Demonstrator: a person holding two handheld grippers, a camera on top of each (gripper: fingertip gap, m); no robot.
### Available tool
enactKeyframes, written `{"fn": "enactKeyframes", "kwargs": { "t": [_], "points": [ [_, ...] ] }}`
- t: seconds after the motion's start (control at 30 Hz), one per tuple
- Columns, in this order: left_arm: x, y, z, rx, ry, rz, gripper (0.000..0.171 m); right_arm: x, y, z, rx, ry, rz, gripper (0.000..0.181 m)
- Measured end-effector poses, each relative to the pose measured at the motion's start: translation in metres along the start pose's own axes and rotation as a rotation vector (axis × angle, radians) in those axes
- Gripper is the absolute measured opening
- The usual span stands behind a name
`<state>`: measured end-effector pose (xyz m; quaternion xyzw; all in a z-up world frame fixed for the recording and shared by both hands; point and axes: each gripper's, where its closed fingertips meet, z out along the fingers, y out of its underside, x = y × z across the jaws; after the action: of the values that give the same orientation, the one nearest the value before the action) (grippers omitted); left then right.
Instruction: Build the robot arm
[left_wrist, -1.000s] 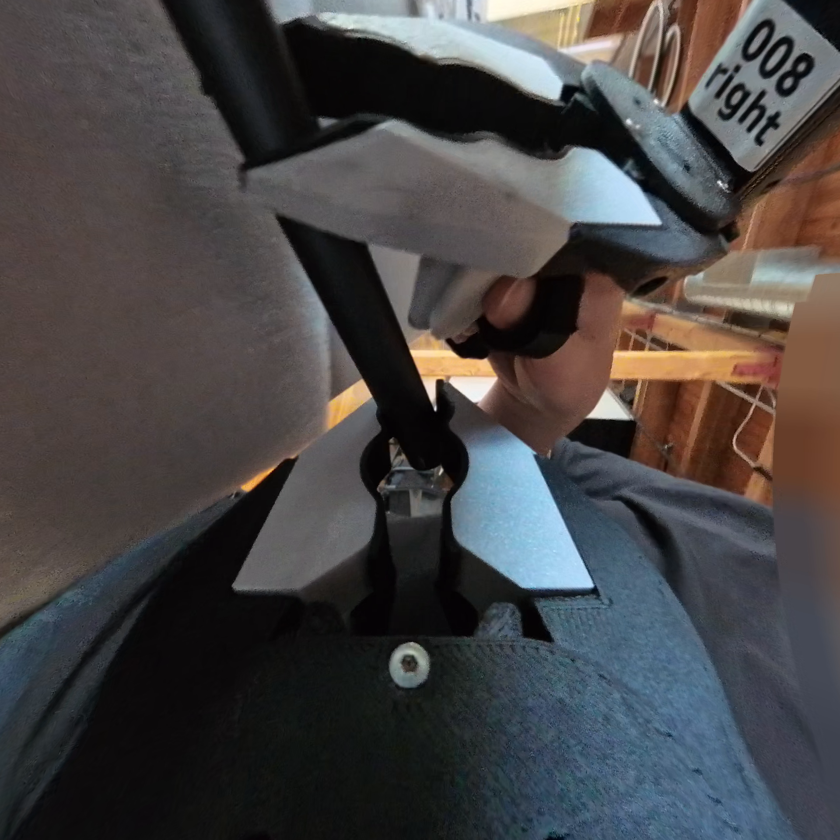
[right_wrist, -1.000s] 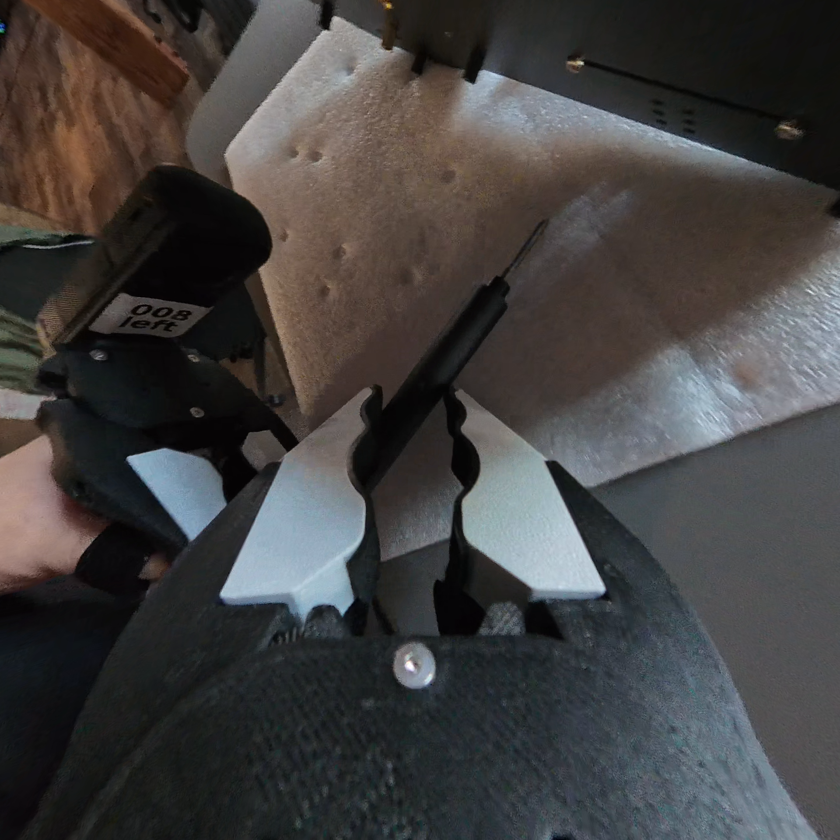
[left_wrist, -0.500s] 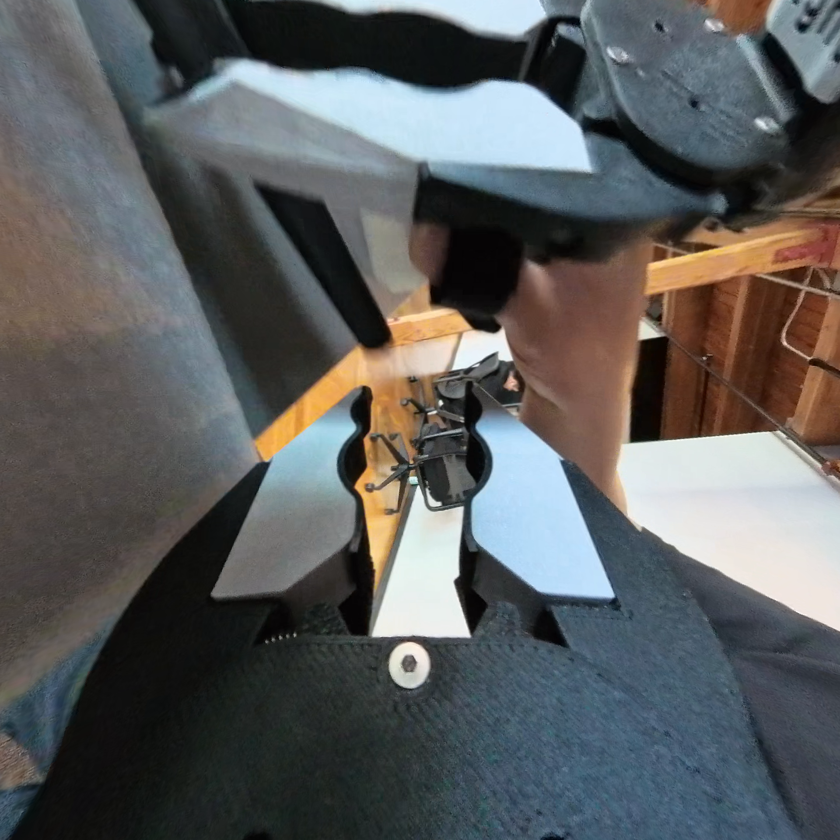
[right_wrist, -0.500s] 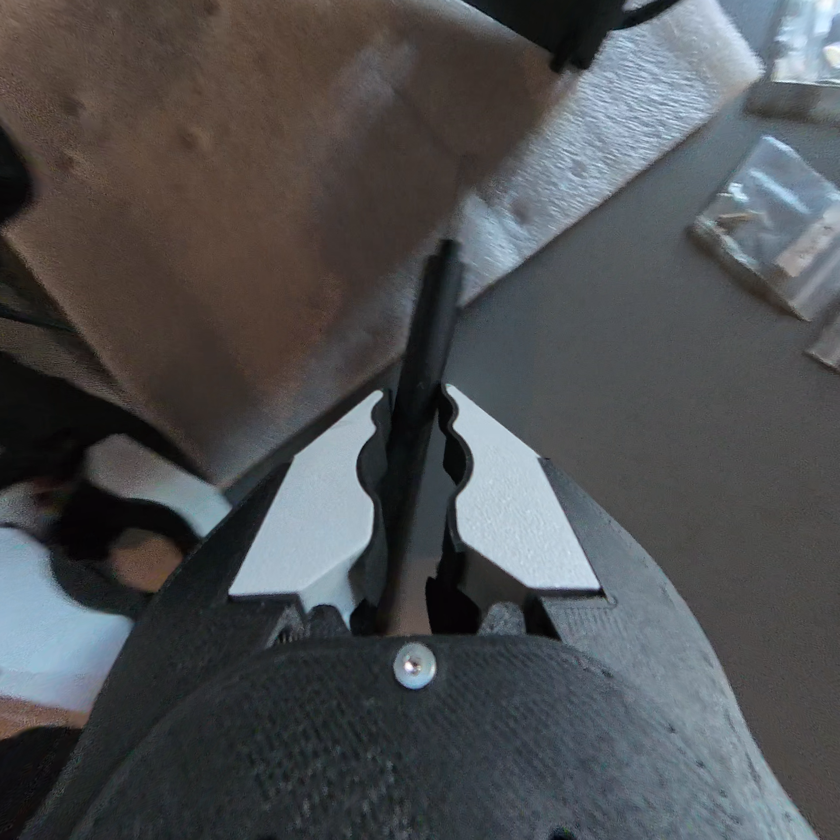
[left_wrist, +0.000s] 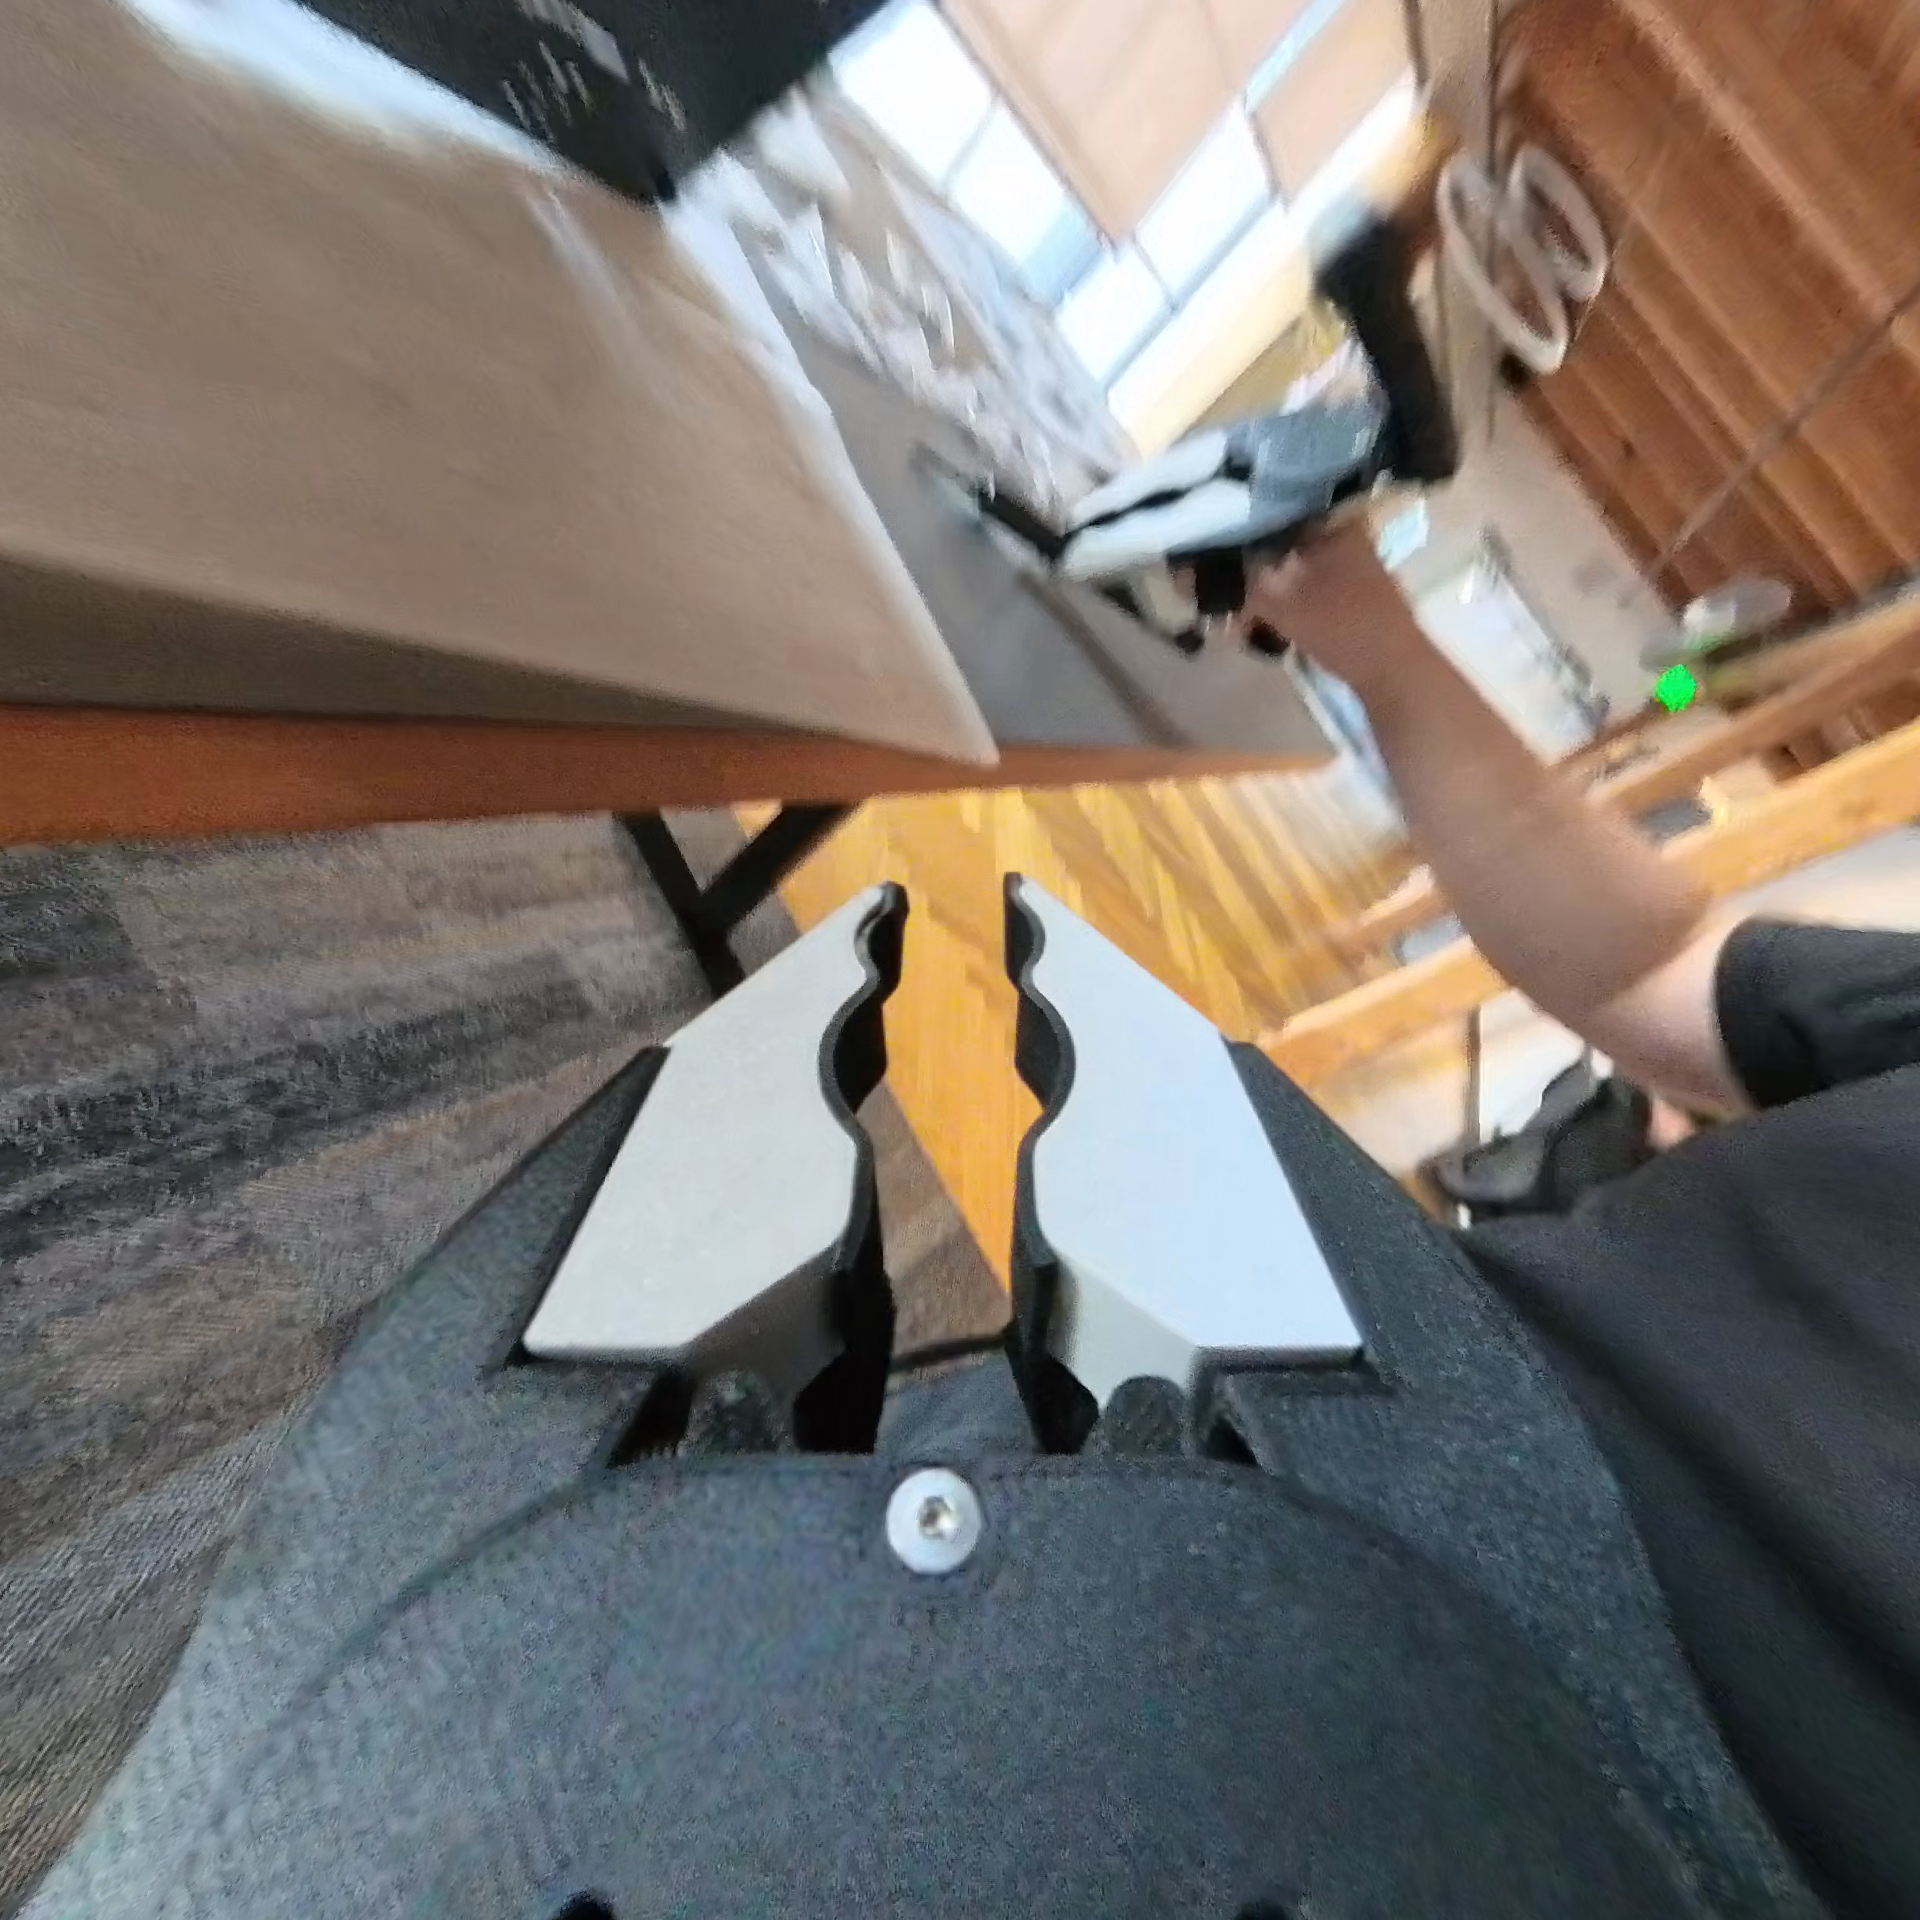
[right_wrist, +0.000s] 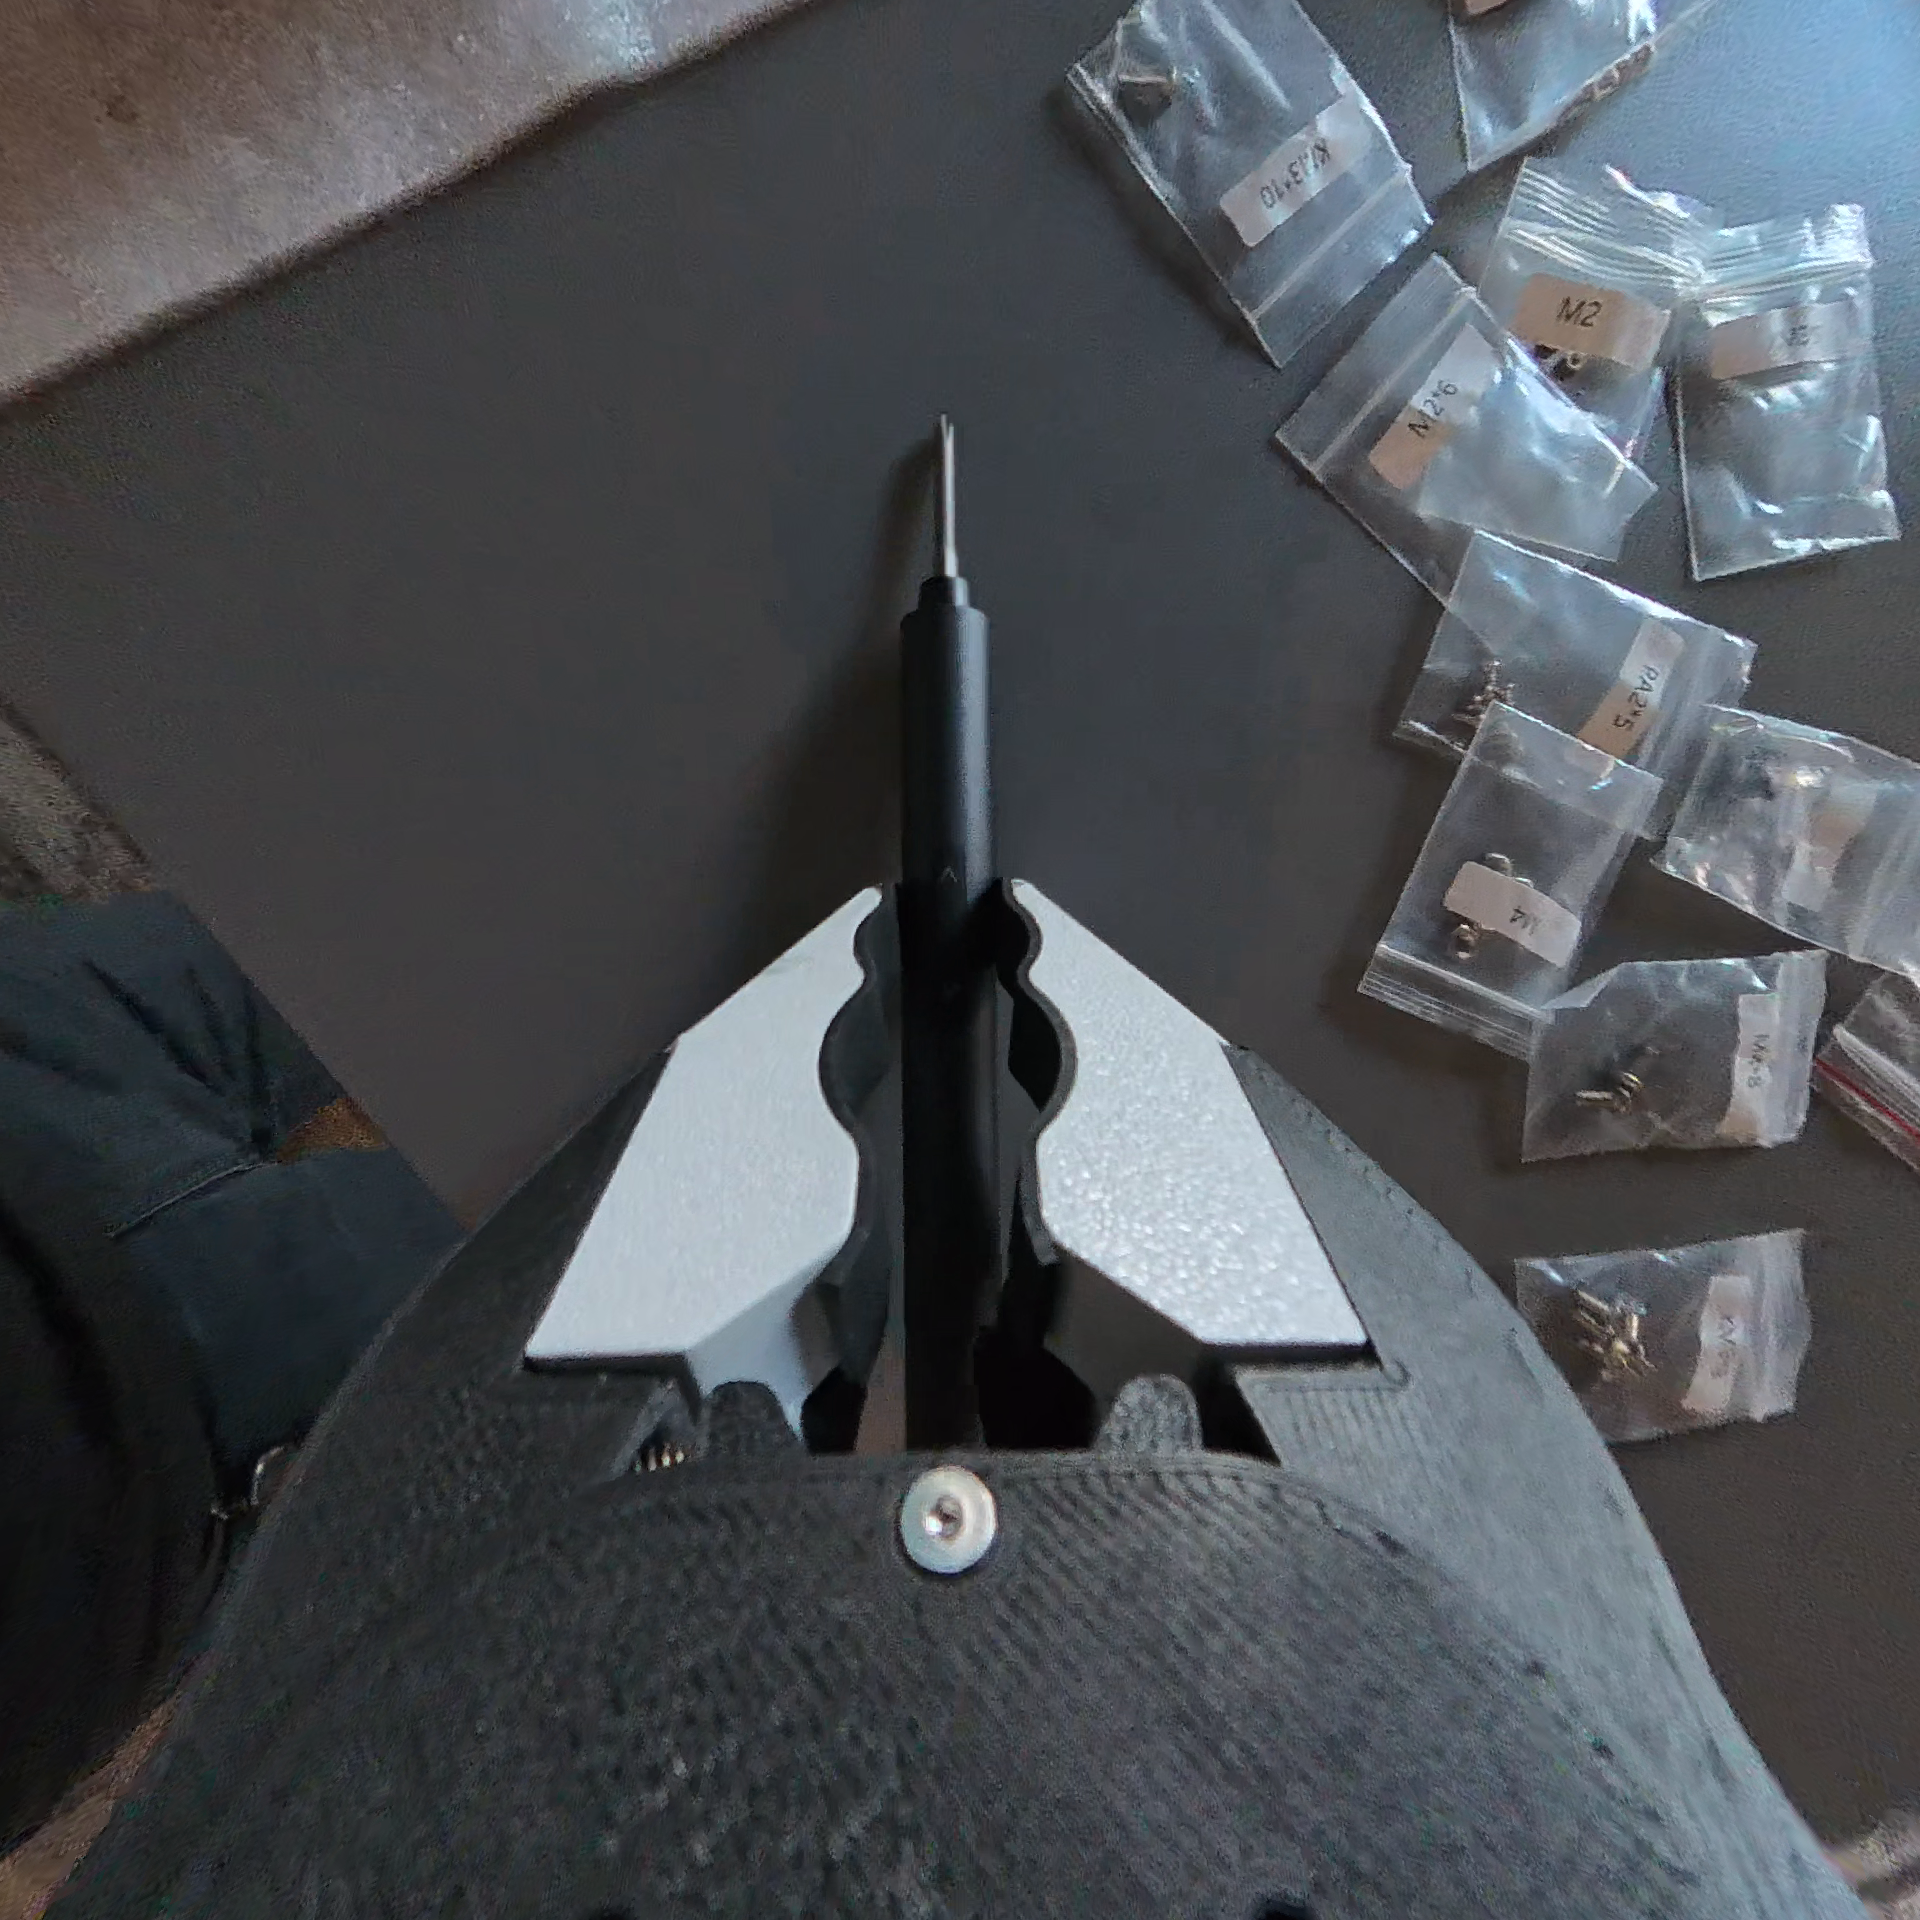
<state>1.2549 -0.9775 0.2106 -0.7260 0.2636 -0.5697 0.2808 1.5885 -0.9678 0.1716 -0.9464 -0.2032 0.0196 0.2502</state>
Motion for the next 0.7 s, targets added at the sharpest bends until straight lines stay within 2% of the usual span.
{"fn": "enactKeyframes", "kwargs": {
  "t": [0.17,0.2,0.27,0.33,0.37,0.47,0.57,0.63,0.7],
  "points": [
    [-0.002,-0.114,-0.054,0.235,0.009,0.106,0.034,-0.001,-0.002,0.001,0.065,-0.063,-0.018,0.02],
    [-0.006,-0.139,-0.062,0.265,0.005,0.142,0.039,-0.001,-0.003,0.001,0.073,-0.064,-0.026,0.028],
    [-0.021,-0.186,-0.072,0.292,-0.007,0.213,0.055,0.001,-0.006,0.001,0.093,-0.039,-0.047,0.03],
    [-0.039,-0.229,-0.073,0.313,0.011,0.262,0.063,-0.004,-0.015,0.0,0.146,-0.028,-0.07,0.032],
    [-0.051,-0.25,-0.07,0.32,0.021,0.273,0.072,-0.006,-0.02,-0.001,0.173,-0.013,-0.078,0.034],
    [-0.09,-0.294,-0.045,0.23,0.116,0.269,0.075,-0.009,-0.043,-0.004,0.241,0.066,-0.068,0.037],
    [-0.132,-0.327,-0.013,0.125,0.218,0.267,0.062,-0.011,-0.067,0.0,0.286,0.16,-0.121,0.041],
    [-0.174,-0.347,0.009,0.087,0.158,0.338,0.052,-0.015,-0.084,-0.001,0.298,0.22,-0.187,0.048],
    [-0.218,-0.361,0.032,0.025,0.043,0.478,0.052,-0.029,-0.113,-0.011,0.351,0.252,-0.257,0.052]
  ]
}}
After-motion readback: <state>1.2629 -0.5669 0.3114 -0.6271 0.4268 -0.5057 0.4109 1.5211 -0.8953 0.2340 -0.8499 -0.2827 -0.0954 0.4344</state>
